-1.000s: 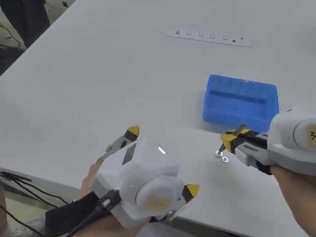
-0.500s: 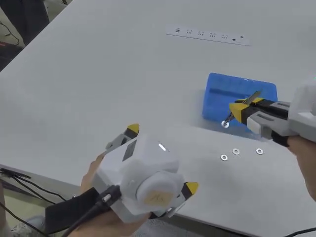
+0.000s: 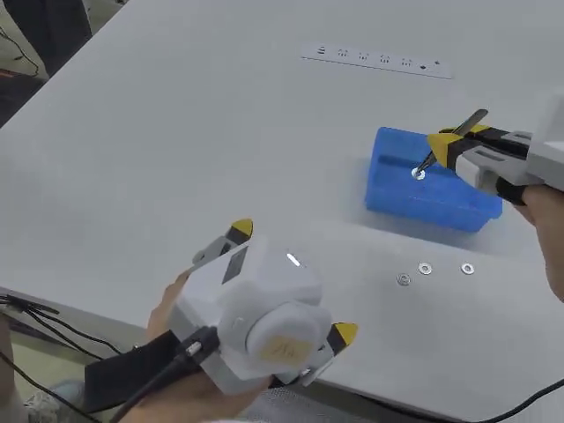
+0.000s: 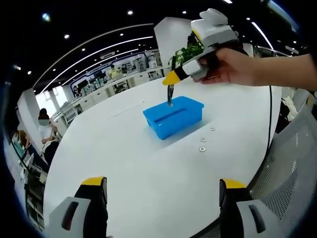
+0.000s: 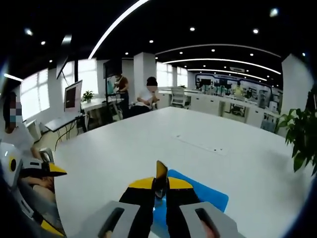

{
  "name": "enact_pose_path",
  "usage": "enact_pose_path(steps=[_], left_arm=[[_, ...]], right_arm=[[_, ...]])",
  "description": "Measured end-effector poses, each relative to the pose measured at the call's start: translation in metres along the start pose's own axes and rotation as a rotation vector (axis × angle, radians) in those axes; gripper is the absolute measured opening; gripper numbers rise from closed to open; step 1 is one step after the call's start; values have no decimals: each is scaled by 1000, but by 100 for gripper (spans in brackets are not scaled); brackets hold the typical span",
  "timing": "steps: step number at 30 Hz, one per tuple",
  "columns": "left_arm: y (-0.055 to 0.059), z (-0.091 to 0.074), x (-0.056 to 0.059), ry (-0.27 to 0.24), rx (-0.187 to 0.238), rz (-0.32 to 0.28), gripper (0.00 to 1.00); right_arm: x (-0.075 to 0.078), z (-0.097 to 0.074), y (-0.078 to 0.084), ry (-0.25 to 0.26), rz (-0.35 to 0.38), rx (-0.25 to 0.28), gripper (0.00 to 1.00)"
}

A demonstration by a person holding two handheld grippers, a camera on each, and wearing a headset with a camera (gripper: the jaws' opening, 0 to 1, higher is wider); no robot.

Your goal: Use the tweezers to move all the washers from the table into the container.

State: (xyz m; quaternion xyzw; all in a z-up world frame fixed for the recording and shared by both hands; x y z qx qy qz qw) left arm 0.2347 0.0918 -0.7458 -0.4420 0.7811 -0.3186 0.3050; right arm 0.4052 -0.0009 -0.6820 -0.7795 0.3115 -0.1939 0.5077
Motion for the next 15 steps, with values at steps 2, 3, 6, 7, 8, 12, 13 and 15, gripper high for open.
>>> enact_pose_path(steps=[2, 3, 6, 7, 8, 12, 13, 15], left_arm=[[0, 0, 0, 1, 1, 1, 96], [0, 0, 0, 1, 1, 1, 96], [1, 0, 1, 2, -4, 4, 96], [1, 0, 1, 2, -5, 6, 95], [1, 0, 1, 2, -5, 6, 95], [1, 0, 0, 3, -6, 0, 95], [1, 0, 0, 3, -3, -3, 95], [1, 0, 0, 3, -3, -4, 95]], right_arm=[[7, 11, 6, 3, 1, -9, 4], [10, 16, 9, 6, 1, -14, 4], [13, 27, 21, 7, 21, -38, 4], [18, 35, 27, 10, 38, -47, 4], [18, 36, 29, 17, 56, -50, 4], [17, 43, 37, 26, 124, -56, 4], [16, 44, 38, 26, 129, -57, 4], [14, 47, 42, 28, 135, -69, 4]])
Point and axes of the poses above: the centre of the closed fingertips' face, and the gripper's own axes: z roughly forward along the fingers, x roughly to its right, y roughly out of its underside, the point moved 1 cm from there along -z, roughly backward along the fingers
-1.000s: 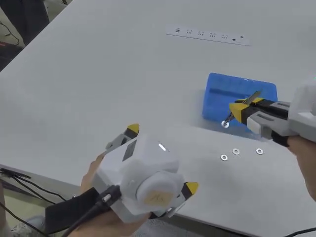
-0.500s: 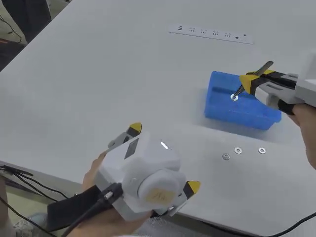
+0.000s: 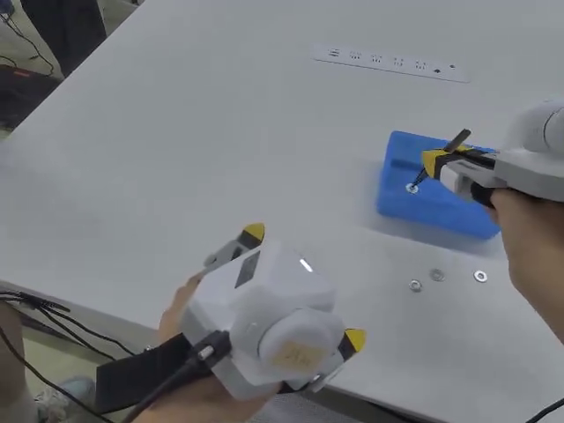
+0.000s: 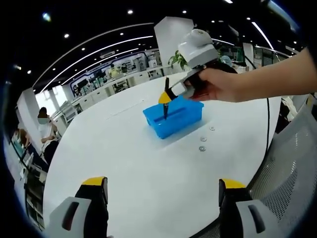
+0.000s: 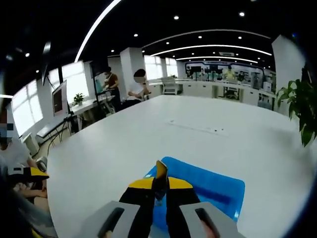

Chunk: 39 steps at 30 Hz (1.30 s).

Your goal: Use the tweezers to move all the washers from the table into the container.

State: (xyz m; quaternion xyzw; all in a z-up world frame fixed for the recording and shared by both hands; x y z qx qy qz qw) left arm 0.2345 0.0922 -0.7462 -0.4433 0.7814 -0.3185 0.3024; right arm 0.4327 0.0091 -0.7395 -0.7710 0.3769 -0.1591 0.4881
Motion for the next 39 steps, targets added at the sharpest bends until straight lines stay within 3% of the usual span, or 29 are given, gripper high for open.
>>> enact_pose_path(steps=[11, 27, 30, 39], left_arm=[[1, 0, 1, 1, -3, 6, 95], [1, 0, 2, 6, -7, 9, 96], [1, 0, 2, 6, -4, 4, 96], [1, 0, 3, 10, -4, 5, 97]], right_arm=[[0, 7, 22, 17, -19, -62, 4], [-3, 3, 19, 8, -30, -57, 5], [-3, -2, 13, 21, -43, -39, 5], [-15, -32, -18, -15, -76, 31, 5]])
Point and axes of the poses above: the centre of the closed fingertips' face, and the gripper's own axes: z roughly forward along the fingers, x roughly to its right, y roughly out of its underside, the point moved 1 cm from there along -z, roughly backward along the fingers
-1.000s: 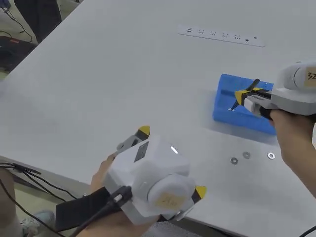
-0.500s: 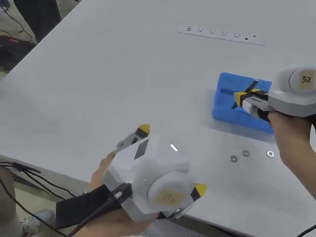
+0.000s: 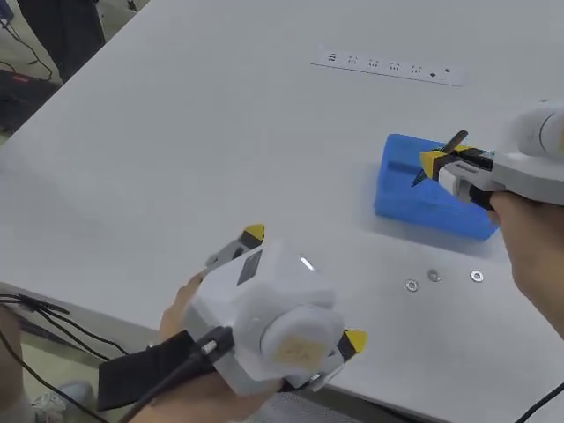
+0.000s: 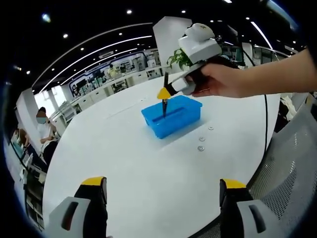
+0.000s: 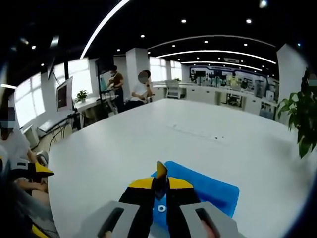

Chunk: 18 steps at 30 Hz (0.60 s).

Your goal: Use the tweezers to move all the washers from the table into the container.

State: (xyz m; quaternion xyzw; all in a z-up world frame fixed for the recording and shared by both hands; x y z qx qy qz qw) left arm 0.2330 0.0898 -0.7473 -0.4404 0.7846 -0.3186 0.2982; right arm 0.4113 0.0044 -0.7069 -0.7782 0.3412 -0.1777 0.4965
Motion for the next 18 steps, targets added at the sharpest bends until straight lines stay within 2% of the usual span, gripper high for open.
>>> enact_pose_path(steps=[3, 9, 14, 18], left_arm=[[0, 0, -1, -4, 2, -1, 96], [1, 2, -1, -1, 0, -10, 96], [1, 2, 1, 1, -5, 0, 96], [2, 2, 0, -4, -7, 3, 96]], right_arm=[[-4, -11, -6, -5, -27, 17, 5], [-13, -32, -11, -35, 6, 41, 5], [-24, -45, -2, -47, -4, 28, 5], [-32, -53, 11, -63, 26, 4, 5]])
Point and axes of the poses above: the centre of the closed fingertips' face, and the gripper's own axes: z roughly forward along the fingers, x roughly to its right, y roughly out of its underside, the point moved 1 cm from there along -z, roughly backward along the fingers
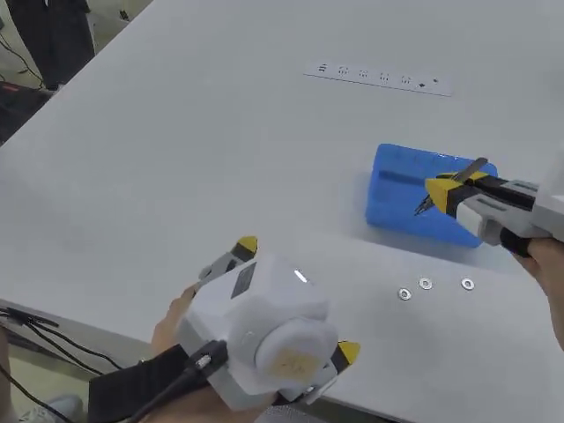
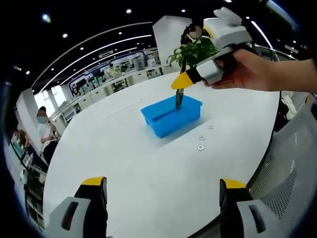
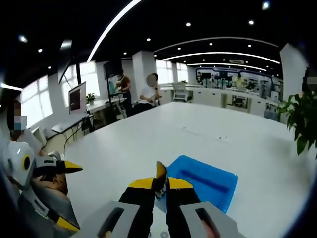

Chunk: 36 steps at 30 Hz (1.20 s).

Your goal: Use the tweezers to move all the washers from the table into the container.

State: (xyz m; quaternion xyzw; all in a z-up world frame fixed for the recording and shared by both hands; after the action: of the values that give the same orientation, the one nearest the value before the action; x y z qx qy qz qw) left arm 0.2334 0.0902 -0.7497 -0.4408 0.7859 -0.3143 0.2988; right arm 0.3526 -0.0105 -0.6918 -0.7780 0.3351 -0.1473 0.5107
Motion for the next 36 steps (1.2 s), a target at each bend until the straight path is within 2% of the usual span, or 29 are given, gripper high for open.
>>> enact_pose_path(steps=[5, 11, 14, 17, 21, 27, 30, 31, 36], left_arm=[[1, 0, -1, -2, -4, -3, 96], [1, 0, 0, 1, -7, -1, 96], [2, 0, 0, 1, -10, 1, 96], [2, 0, 0, 0, -11, 4, 96], [3, 0, -1, -3, -16, 0, 96], [3, 0, -1, -5, -19, 0, 96], [4, 0, -1, -5, -24, 5, 95], [4, 0, -1, -6, -25, 6, 95], [4, 0, -1, -6, -24, 11, 95]], right_arm=[[-12, -8, 19, -12, 34, -29, 5], [-21, -9, 47, -10, 42, -85, 5], [-20, -6, 64, -1, 7, -139, 5], [-20, -4, 68, -2, 2, -141, 5], [-19, 1, 78, -3, -1, -174, 5], [-20, 4, 79, -8, -5, -173, 5], [-21, 6, 83, -11, -25, -190, 5], [-22, 6, 81, -12, -31, -168, 5], [-18, 8, 84, -2, -50, -176, 5]])
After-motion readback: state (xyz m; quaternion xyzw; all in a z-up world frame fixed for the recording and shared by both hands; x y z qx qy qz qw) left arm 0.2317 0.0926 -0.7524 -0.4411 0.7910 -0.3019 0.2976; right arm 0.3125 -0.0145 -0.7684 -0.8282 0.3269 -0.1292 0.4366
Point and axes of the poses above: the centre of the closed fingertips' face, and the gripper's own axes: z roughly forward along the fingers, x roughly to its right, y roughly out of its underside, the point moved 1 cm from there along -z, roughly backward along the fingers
